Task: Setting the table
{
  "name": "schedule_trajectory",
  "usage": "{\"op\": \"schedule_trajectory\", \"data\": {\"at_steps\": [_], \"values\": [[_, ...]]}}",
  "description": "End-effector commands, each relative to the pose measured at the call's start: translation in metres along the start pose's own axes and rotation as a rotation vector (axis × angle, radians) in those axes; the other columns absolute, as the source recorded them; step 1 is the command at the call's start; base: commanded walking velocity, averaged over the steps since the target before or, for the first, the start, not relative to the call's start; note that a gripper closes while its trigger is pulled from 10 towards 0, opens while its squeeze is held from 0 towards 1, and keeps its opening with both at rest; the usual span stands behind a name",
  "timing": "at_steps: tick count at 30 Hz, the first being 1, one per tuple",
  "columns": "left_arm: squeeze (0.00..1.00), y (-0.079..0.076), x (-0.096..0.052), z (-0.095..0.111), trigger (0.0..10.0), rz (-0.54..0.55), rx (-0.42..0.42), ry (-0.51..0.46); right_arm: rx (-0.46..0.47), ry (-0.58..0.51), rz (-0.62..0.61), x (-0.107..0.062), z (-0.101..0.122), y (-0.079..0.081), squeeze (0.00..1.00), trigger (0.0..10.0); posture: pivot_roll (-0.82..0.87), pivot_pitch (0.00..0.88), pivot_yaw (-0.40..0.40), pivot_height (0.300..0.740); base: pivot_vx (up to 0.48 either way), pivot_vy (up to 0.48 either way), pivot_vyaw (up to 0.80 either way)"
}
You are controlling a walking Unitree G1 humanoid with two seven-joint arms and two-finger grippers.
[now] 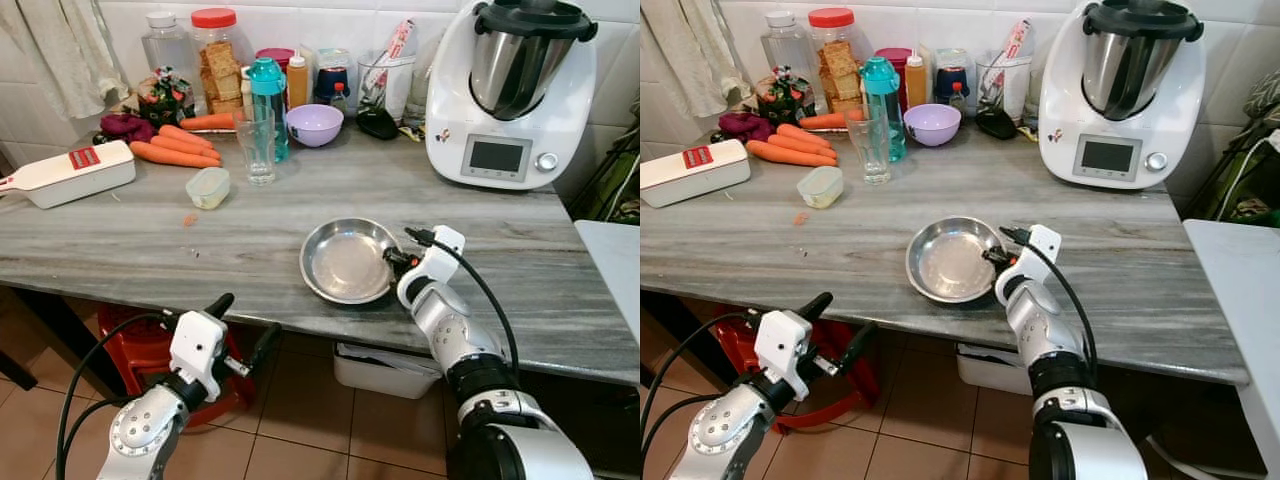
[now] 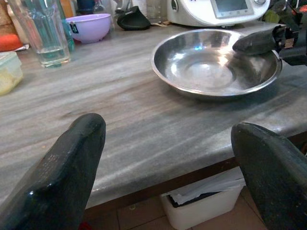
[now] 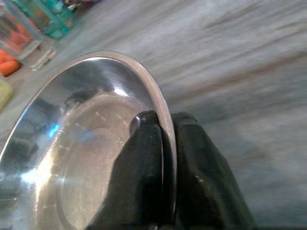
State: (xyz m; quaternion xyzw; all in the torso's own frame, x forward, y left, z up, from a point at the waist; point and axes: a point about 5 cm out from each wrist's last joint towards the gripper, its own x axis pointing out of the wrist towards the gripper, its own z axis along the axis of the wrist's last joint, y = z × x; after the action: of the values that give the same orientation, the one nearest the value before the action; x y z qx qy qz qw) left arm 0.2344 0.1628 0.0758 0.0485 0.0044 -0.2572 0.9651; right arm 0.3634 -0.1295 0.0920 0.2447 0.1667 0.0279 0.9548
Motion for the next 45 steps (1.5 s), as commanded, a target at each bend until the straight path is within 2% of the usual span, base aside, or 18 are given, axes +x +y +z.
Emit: {"op": "schedule_trajectory", "data": {"at_steps": [1,15,20,23,25,26,28,29,31,39,40,45], "values": [[0.00,-0.002,0.001,0.002,10.0,-0.021,0.020,-0.010,-0.008,-0.023,0.003,0.004,0.009,0.005,1.00,10.0,0.04,0.000,0.006,0.740,0.000,0.000,0.00],[0.00,-0.004,0.004,0.002,10.0,-0.026,0.015,-0.012,-0.006,-0.039,0.013,0.009,0.016,0.012,1.00,10.0,0.04,0.000,0.002,0.740,0.000,0.000,0.00],[0.00,-0.005,0.005,0.004,10.0,-0.025,0.015,-0.018,-0.003,-0.077,0.031,0.009,0.021,0.015,1.00,10.0,0.04,0.000,0.000,0.740,0.000,0.000,0.00],[0.00,-0.005,0.005,0.005,10.0,-0.022,0.014,-0.023,-0.030,-0.114,0.033,0.008,0.025,0.013,1.00,10.0,0.04,0.000,0.000,0.740,0.000,0.000,0.00],[0.00,-0.005,0.006,0.006,10.0,-0.010,0.014,-0.028,-0.094,-0.177,0.041,0.004,0.030,0.011,1.00,10.0,0.05,0.000,-0.001,0.740,0.000,0.000,0.00],[0.00,-0.004,0.006,0.007,10.0,0.014,0.017,-0.034,-0.156,-0.233,0.061,-0.002,0.034,0.008,1.00,10.0,0.05,0.000,0.000,0.740,0.000,0.000,0.00],[0.00,-0.004,0.007,0.009,10.0,0.037,0.022,-0.043,-0.214,-0.290,0.081,-0.009,0.036,0.006,1.00,10.0,0.05,0.000,0.002,0.740,0.000,0.000,0.00],[0.00,-0.004,0.007,0.009,10.0,0.037,0.022,-0.043,-0.214,-0.290,0.081,-0.009,0.036,0.006,1.00,10.0,0.05,0.000,0.002,0.740,0.000,0.000,0.00],[0.00,-0.002,0.010,0.010,10.0,0.070,0.030,-0.045,-0.256,-0.347,0.091,-0.020,0.038,0.002,1.00,10.0,0.04,0.000,0.005,0.740,0.000,0.000,0.00],[0.00,0.000,0.016,0.012,10.0,0.154,0.031,-0.039,-0.269,-0.423,0.065,-0.042,0.042,-0.010,1.00,10.0,0.02,0.000,0.014,0.740,0.000,0.000,0.00],[0.00,0.000,0.013,0.011,10.0,0.177,0.019,-0.036,-0.289,-0.437,0.058,-0.057,0.039,-0.017,1.00,10.0,0.01,0.000,0.022,0.740,0.000,0.000,0.00],[0.00,0.004,0.010,0.006,10.0,0.238,0.001,-0.015,-0.339,-0.437,0.024,-0.080,0.029,-0.033,1.00,10.0,0.01,0.000,0.008,0.740,0.000,0.000,0.00]]}}
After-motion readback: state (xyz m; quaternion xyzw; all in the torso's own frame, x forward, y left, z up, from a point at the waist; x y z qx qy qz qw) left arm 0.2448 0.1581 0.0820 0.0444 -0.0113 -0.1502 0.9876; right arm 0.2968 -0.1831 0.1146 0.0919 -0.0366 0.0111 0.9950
